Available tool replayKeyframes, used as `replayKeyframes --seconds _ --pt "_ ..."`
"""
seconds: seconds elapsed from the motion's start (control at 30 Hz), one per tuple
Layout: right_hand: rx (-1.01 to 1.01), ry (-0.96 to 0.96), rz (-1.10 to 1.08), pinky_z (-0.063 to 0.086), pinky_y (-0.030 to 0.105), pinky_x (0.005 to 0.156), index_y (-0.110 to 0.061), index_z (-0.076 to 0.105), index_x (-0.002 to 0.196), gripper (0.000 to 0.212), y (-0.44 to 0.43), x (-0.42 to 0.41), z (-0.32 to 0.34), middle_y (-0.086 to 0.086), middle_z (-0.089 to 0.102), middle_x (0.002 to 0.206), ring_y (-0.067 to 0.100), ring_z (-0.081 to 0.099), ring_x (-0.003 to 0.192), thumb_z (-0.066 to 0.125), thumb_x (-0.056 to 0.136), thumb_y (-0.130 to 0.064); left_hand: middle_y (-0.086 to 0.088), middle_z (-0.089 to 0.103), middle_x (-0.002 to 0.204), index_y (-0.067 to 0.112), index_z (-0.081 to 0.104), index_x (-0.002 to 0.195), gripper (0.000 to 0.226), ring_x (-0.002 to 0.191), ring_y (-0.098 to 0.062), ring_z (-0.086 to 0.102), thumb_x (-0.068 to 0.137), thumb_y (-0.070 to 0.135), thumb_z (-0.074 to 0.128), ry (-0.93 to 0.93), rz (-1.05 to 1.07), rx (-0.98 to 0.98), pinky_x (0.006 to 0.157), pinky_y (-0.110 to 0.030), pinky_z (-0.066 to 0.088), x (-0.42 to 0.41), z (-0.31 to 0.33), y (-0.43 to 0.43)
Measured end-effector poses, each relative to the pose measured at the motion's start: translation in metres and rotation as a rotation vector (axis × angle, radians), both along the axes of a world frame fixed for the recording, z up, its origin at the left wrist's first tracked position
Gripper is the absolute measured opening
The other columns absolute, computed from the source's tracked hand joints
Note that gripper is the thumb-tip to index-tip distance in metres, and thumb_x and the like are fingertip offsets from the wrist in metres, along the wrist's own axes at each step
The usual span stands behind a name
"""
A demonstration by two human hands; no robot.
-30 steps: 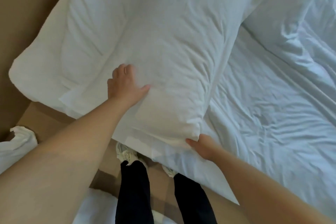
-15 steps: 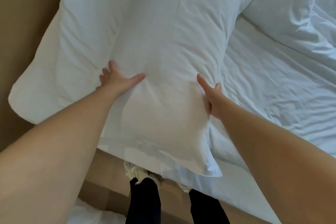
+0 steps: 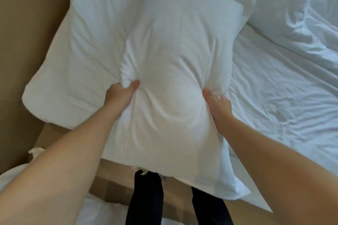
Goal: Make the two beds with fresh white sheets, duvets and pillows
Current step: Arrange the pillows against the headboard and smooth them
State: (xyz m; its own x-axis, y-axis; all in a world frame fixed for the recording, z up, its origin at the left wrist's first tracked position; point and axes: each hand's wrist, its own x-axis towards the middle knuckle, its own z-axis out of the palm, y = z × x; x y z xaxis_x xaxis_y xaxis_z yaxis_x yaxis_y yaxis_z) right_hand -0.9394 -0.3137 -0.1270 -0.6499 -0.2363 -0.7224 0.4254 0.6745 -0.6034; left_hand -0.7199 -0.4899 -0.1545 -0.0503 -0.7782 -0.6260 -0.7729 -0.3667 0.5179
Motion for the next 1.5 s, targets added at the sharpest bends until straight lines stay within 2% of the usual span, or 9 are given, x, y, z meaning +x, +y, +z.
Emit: replayKeyframes --seconds 0.1,0.27,0.43,0.57,0.73,0.8,1.07,1.3,1.5 --pt "0.058 -0.025 0.036 0.05 0.029 0.076 -0.015 0.063 0.114 0.038 0.044 0.016 0.044 -0.003 0.068 0.096 0.015 0.065 0.086 0.07 0.085 -0.038 -0.007 0.066 0.086 0.015 0.065 0.089 0.037 0.08 -0.026 0.063 0.087 0.052 0.063 0.022 0.108 0.025 0.072 -0.031 0.049 0.028 0.048 0.052" --pt "0.125 -0.044 0.138 0.04 0.015 0.057 -0.017 0.062 0.107 0.024 0.134 0.039 0.126 -0.011 0.061 0.081 0.0 0.055 0.07 0.069 0.089 -0.03 -0.004 0.061 0.071 0.012 0.059 0.071 0.046 0.072 -0.028 0.06 0.086 0.055 0.061 -0.034 0.32 0.103 0.067 -0.035 0.047 0.07 0.143 0.179" --pt "0.153 -0.105 0.376 0.047 0.023 0.065 -0.01 0.065 0.114 0.038 0.202 0.038 0.202 -0.004 0.068 0.09 0.008 0.062 0.079 0.071 0.087 -0.035 -0.007 0.067 0.085 0.01 0.066 0.086 0.054 0.084 -0.029 0.064 0.084 0.063 0.056 -0.065 0.581 0.111 0.082 -0.044 0.053 0.1 0.228 0.318" --pt "0.118 -0.072 0.632 0.051 0.04 0.093 -0.005 0.06 0.124 0.059 0.183 0.037 0.251 0.006 0.067 0.104 0.026 0.064 0.097 0.072 0.084 -0.045 -0.012 0.067 0.104 0.004 0.066 0.111 0.069 0.098 -0.032 0.062 0.084 0.065 0.05 -0.077 0.755 0.038 0.092 -0.046 0.05 0.113 0.29 0.372" --pt "0.064 -0.072 0.934 0.053 0.033 0.077 -0.005 0.06 0.122 0.068 0.193 0.071 0.29 0.003 0.068 0.097 0.021 0.065 0.088 0.074 0.077 -0.054 -0.014 0.068 0.11 0.003 0.066 0.113 0.058 0.104 -0.033 0.06 0.091 0.055 0.053 -0.098 1.003 -0.062 0.088 -0.037 0.044 0.134 0.348 0.476" --pt "0.031 -0.07 1.055 0.049 0.03 0.07 -0.006 0.06 0.122 0.062 0.195 0.09 0.301 0.001 0.067 0.094 0.018 0.063 0.085 0.073 0.08 -0.05 -0.014 0.066 0.102 0.001 0.066 0.114 0.056 0.099 -0.031 0.059 0.093 0.052 0.053 -0.093 1.097 -0.104 0.083 -0.034 0.041 0.14 0.363 0.512" --pt "-0.128 -0.078 1.487 0.046 0.036 0.085 -0.009 0.058 0.123 0.056 0.223 0.195 0.339 -0.001 0.065 0.097 0.023 0.061 0.094 0.063 0.088 -0.052 -0.013 0.067 0.092 0.004 0.068 0.099 0.064 0.088 -0.031 0.061 0.08 0.063 0.051 -0.018 1.581 -0.236 0.078 -0.038 0.047 0.148 0.39 0.656" --pt "-0.255 -0.082 1.858 0.048 0.037 0.084 -0.023 0.056 0.12 0.044 0.307 0.307 0.362 -0.004 0.064 0.104 0.018 0.061 0.095 0.054 0.091 -0.056 -0.006 0.062 0.076 0.005 0.062 0.079 0.042 0.077 -0.028 0.057 0.097 0.041 0.051 -0.048 2.036 -0.399 0.065 -0.034 0.041 0.142 0.406 0.778" --pt "-0.413 -0.148 2.106 0.047 0.036 0.083 -0.014 0.061 0.124 0.049 0.387 0.43 0.394 0.001 0.067 0.109 0.022 0.062 0.1 0.054 0.093 -0.052 -0.007 0.067 0.083 0.008 0.066 0.085 0.038 0.083 -0.028 0.061 0.098 0.04 0.051 -0.229 2.331 -0.668 0.076 -0.036 0.047 0.168 0.43 0.847"
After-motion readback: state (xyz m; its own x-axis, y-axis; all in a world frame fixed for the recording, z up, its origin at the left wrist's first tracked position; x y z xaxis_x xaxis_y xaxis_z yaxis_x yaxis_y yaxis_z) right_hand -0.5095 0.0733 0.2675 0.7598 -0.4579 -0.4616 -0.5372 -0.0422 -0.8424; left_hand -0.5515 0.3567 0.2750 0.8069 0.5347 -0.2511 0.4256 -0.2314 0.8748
